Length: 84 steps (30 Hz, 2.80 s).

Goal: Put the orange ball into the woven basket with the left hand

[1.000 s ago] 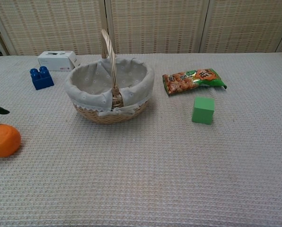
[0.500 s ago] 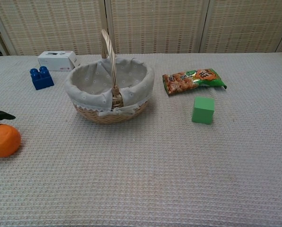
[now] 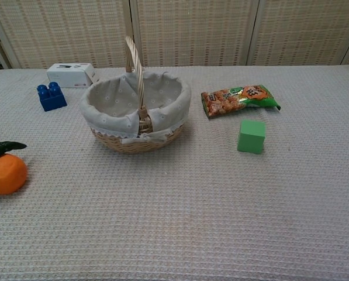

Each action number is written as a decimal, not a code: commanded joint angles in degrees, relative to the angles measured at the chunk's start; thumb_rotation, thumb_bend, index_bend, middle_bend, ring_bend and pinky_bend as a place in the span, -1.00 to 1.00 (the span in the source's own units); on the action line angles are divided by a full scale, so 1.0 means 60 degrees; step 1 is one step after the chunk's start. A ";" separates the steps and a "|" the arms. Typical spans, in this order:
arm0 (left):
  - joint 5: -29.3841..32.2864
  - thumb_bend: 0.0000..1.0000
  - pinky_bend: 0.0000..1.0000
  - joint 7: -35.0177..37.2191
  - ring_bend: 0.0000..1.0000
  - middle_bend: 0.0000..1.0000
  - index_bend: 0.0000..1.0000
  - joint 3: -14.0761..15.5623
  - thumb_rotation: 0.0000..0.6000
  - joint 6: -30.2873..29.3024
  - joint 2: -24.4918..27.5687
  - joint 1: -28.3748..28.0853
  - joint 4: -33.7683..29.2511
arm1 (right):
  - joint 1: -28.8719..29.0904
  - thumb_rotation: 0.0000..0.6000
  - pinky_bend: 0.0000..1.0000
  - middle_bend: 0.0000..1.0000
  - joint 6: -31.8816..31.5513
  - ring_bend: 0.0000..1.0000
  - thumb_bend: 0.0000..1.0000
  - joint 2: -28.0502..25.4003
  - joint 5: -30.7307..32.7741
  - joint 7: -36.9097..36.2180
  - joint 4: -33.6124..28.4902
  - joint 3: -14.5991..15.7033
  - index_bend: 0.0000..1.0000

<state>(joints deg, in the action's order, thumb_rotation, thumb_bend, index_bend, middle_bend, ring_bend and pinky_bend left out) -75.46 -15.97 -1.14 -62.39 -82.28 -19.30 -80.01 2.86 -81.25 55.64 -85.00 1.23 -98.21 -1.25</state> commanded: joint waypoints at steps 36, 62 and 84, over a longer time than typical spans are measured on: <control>-0.0610 -0.20 -0.10 0.0681 -0.12 -0.29 -0.25 -0.0891 1.00 -0.2046 -0.0478 0.0125 0.0330 | 0.0006 1.00 -0.73 -1.00 0.0007 -1.00 -0.46 -0.0077 0.0035 -0.0124 -0.0046 -0.0006 -1.00; 0.0923 -0.01 0.03 -0.0329 0.10 -0.07 0.04 -0.2969 1.00 -0.0686 -0.1876 -0.2577 0.0158 | 0.0084 1.00 -0.73 -1.00 0.0190 -1.00 -0.46 -0.0156 -0.0085 -0.0182 -0.0014 0.0086 -1.00; 0.2059 -0.01 0.04 -0.1011 0.13 -0.04 0.05 -0.3455 1.00 -0.1111 -0.1926 -0.3068 -0.0651 | 0.0159 1.00 -0.73 -1.00 0.0335 -1.00 -0.46 -0.0185 0.0051 -0.0134 -0.0075 0.0064 -1.00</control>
<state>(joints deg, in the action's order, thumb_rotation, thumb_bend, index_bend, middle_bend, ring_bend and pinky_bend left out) -63.61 -21.76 -21.54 -68.49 -94.37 -37.79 -82.79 3.81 -79.24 54.53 -84.69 0.43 -98.66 -0.86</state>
